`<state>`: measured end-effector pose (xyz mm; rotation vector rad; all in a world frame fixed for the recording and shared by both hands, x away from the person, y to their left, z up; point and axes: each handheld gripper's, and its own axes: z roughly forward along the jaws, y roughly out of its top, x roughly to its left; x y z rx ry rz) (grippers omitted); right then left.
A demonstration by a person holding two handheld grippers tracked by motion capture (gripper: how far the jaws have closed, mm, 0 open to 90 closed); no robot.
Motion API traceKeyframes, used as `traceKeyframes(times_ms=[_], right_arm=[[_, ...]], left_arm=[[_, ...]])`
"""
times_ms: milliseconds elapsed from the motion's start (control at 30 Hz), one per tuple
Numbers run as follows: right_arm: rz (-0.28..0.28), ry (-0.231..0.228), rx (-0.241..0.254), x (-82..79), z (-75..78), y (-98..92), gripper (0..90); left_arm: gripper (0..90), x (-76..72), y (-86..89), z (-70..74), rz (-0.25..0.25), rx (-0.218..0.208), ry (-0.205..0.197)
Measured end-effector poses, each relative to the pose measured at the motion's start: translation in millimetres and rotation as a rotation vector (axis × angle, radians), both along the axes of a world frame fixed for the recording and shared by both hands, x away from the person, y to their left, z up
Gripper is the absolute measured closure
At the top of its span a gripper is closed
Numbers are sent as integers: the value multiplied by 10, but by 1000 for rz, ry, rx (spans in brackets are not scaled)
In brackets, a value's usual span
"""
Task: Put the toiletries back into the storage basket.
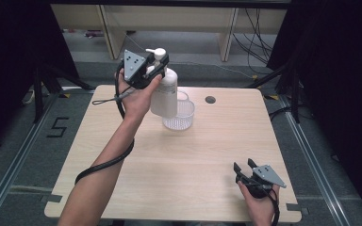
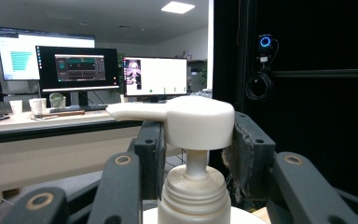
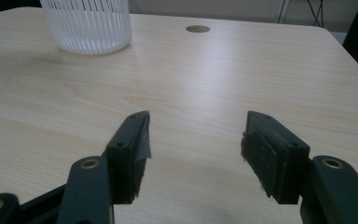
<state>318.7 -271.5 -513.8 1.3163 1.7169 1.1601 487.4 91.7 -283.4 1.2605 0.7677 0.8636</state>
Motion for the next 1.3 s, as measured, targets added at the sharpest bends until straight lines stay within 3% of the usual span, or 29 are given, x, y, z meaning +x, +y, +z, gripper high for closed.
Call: traceKeyframes(times_ms=[467, 533, 833, 1300], right_arm=[[15, 2, 4, -6, 9, -10, 416], [6, -14, 8, -1, 1, -5, 415], [8, 1, 1, 1, 3, 1, 415], [-1, -5, -6, 4, 0, -4, 415]], left_arm=[[592, 29, -34, 64, -6, 1, -11], [592, 36, -39, 68, -8, -2, -13], [592, 72, -82, 96, -15, -1, -19], [591, 127, -165, 74, -40, 6, -15]])
